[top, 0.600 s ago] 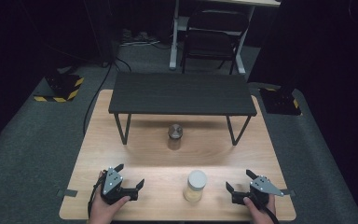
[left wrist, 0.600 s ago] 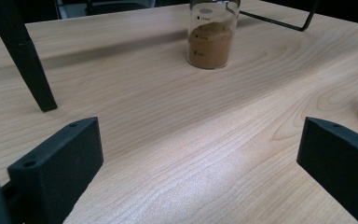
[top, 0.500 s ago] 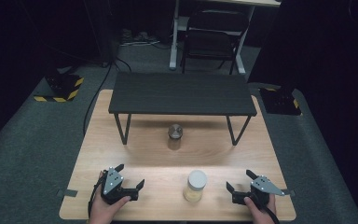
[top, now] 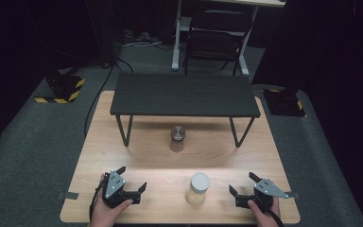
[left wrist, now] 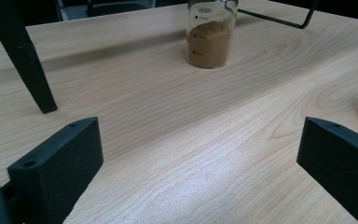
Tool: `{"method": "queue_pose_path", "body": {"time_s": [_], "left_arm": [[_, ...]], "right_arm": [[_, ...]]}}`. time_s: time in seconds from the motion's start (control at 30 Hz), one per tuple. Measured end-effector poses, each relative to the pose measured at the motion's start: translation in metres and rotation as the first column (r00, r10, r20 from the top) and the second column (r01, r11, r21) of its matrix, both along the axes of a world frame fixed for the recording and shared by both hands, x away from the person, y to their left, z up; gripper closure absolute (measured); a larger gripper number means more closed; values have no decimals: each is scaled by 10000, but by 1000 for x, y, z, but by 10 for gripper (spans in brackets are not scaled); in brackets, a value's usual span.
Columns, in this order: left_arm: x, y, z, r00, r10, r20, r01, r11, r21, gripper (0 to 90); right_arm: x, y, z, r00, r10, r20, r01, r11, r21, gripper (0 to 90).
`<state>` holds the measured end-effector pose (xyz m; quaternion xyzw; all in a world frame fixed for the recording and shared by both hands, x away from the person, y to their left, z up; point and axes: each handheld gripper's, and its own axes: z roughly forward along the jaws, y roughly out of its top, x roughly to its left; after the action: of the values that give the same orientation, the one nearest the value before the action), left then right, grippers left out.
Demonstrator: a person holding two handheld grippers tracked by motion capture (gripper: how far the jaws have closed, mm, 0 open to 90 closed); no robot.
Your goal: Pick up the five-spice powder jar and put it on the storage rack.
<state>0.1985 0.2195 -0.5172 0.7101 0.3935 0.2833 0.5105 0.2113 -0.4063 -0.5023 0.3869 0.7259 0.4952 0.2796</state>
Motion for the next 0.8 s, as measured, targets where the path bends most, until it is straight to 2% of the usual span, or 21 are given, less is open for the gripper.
{"method": "queue_pose_path", "body": {"time_s": [0.33,0.8], "left_arm": [[3,-6,2,9998,17,203,-18,10000,22,4],[18,-22,19,9979,-159,627,161,9999,-17,4]], "right_arm": [[-1,0,0,9999,79,89,-78,9999,-88,2],[0,-2,0,9999,144,8,-144,9999,26,2]]}}
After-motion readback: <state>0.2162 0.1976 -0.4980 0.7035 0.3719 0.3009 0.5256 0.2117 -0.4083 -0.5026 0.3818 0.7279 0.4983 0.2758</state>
